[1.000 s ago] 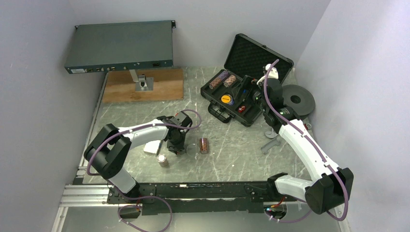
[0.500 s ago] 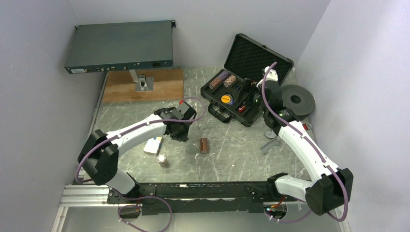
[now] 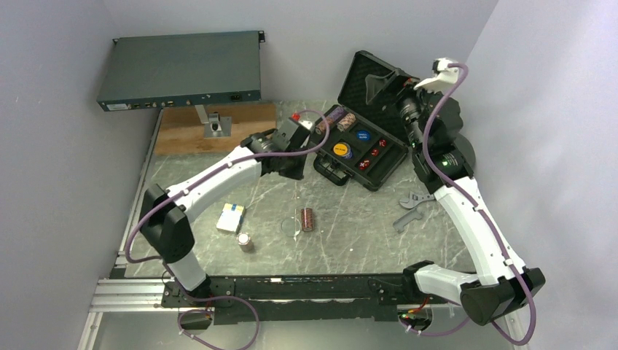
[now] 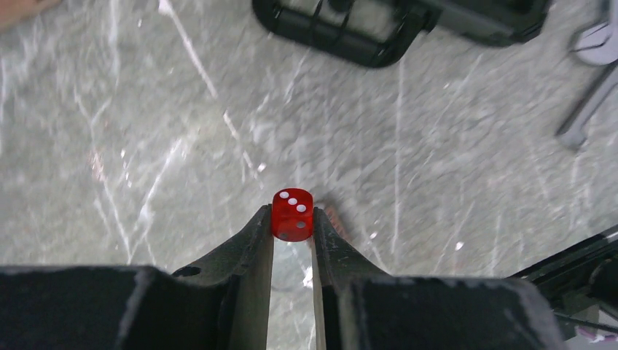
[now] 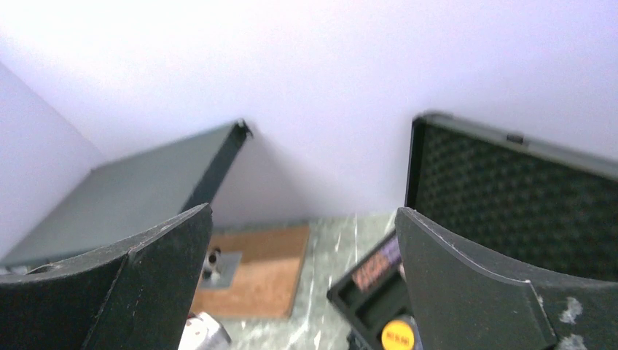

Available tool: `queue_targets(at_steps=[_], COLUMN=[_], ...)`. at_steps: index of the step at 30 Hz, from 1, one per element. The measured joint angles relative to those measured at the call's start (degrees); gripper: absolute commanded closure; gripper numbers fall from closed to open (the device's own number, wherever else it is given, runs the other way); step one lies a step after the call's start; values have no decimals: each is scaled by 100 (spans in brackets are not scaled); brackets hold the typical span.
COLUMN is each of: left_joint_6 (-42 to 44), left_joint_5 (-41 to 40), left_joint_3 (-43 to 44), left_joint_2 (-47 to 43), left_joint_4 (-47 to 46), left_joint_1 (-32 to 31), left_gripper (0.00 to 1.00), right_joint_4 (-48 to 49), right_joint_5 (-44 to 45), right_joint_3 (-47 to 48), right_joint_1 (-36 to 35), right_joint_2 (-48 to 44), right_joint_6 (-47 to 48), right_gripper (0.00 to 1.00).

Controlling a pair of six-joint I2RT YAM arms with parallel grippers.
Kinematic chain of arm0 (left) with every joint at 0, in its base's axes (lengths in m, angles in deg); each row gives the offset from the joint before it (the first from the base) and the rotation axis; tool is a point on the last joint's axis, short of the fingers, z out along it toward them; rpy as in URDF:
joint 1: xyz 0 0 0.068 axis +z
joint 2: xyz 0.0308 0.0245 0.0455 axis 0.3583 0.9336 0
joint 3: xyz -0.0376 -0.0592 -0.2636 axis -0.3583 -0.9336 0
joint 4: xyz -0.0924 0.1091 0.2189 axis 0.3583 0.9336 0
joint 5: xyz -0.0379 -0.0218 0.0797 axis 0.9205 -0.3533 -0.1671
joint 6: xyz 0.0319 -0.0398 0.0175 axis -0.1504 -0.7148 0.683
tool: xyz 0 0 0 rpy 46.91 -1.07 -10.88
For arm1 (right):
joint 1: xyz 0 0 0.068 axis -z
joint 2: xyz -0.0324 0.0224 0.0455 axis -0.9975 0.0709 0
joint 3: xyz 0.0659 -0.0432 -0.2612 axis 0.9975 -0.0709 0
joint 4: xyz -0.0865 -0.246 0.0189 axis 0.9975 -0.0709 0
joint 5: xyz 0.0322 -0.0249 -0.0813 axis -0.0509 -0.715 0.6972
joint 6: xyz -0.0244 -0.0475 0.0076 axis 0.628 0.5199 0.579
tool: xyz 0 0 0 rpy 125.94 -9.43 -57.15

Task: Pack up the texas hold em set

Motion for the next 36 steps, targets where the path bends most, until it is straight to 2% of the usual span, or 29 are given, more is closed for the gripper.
queue_targets(at_steps=[7,11,14,17,21,31,36], left_joint_6=[439,739,984,1152,1469,2184,2437], left_joint_5=[409,815,1189,1414,1683,2610,2942], left_joint_3=[1408,1766,2020,2618,3919,4002,4116], left_joint_2=[946,1403,1797,2347,3226,3370,3713], left_joint_4=[-35,-310,-476,-568,-621,-1449,-2004], left_joint_1=[0,0,0,0,7,205,315], left_gripper=[100,100,100,100,100,100,100], right_joint_4=[852,1436,1515,1521,1615,1794,1814], right_joint_5=[186,125,4,-114,-149,-275,-278], right_joint_3=[356,-258,-601,-684,-754,-887,-970], right_joint_1=[0,0,0,0,0,-2,-2], right_joint_2=[133,-42,-72,0,4,129,184], right_joint_6=[160,125,87,52,52,2,-42], right_gripper=[0,0,0,0,0,0,0])
